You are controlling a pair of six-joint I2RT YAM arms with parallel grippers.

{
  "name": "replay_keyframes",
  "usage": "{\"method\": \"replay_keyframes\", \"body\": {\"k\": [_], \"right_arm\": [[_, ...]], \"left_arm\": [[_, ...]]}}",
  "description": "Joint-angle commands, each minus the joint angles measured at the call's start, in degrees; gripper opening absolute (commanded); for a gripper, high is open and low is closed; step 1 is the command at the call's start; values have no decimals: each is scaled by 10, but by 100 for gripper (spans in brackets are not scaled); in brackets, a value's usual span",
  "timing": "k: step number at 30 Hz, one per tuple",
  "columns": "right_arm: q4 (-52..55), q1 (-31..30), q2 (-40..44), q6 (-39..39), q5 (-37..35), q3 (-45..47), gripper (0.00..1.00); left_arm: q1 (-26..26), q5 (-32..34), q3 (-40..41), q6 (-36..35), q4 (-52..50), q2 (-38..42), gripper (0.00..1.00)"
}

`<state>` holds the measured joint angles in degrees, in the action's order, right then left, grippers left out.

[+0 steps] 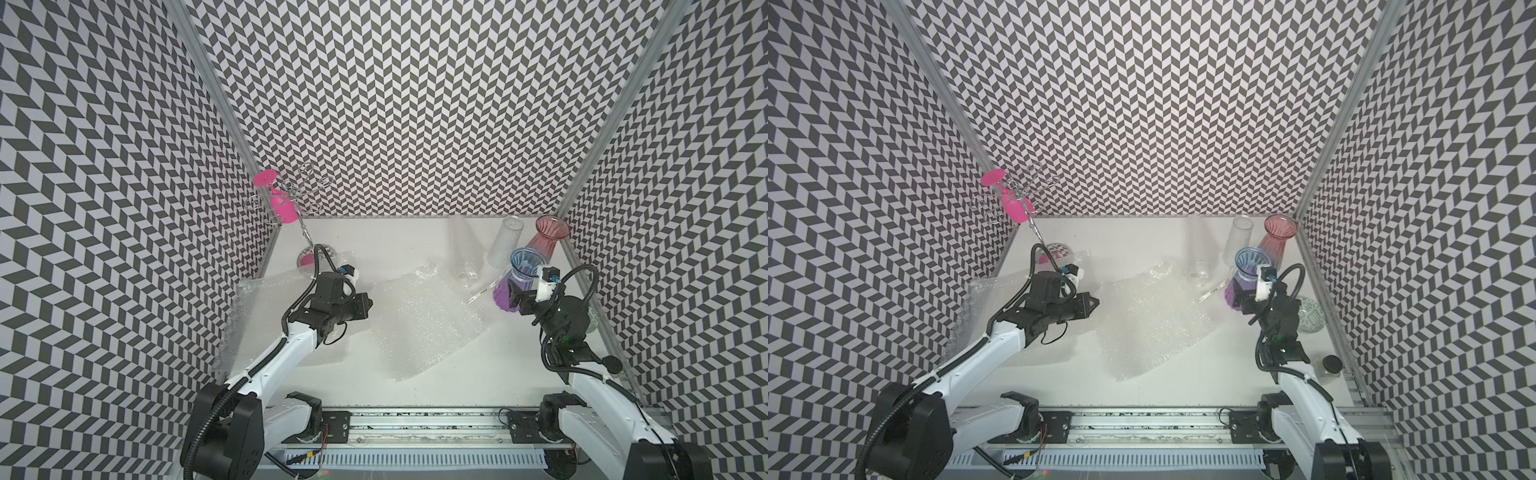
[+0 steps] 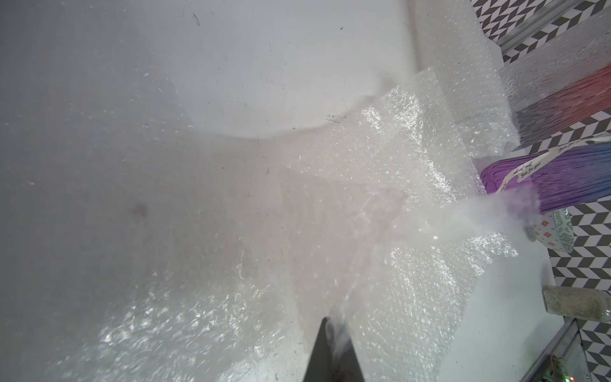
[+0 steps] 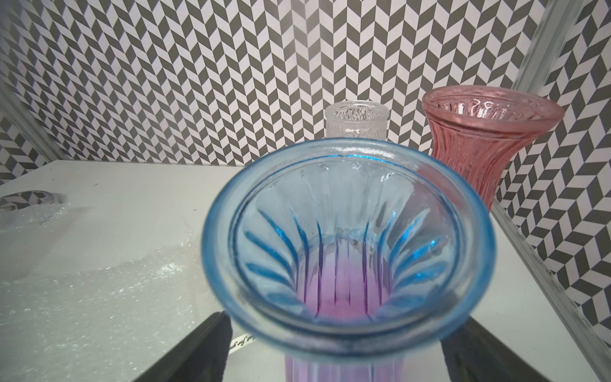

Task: Unwrap the vase from the bubble wrap
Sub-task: Place the vase at the center of the board.

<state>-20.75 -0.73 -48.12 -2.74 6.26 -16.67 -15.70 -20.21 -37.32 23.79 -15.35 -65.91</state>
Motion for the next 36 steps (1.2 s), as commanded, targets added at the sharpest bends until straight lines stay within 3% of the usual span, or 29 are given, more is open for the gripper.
{"method": "replay_keyframes", "body": {"k": [1, 8, 10, 13, 17, 22, 29, 36], "right_arm": [[68, 0, 49, 20, 4, -21, 99], [182, -40, 106, 29, -6, -72, 99], [207, -68, 102, 31, 5, -92, 99], [252, -140, 79, 51, -37, -138, 99], [333, -215, 18, 70, -56, -237, 99], [404, -287, 22, 55, -38, -318, 99], [450, -304, 88, 46, 27, -300, 99], [469, -305, 116, 32, 72, -309, 99]], "left_arm": [[14, -3, -11, -25, -17, 17, 0], [40, 0, -63, -49, -71, 44, 0], [40, 4, -84, -50, -86, 53, 0], [39, 19, -124, -55, -119, 53, 0], [40, 91, -185, -68, -194, 49, 0], [52, 189, -239, -112, -241, 39, 0], [84, 304, -298, -148, -307, -13, 0], [186, 298, -261, -176, -291, -5, 0]]}}
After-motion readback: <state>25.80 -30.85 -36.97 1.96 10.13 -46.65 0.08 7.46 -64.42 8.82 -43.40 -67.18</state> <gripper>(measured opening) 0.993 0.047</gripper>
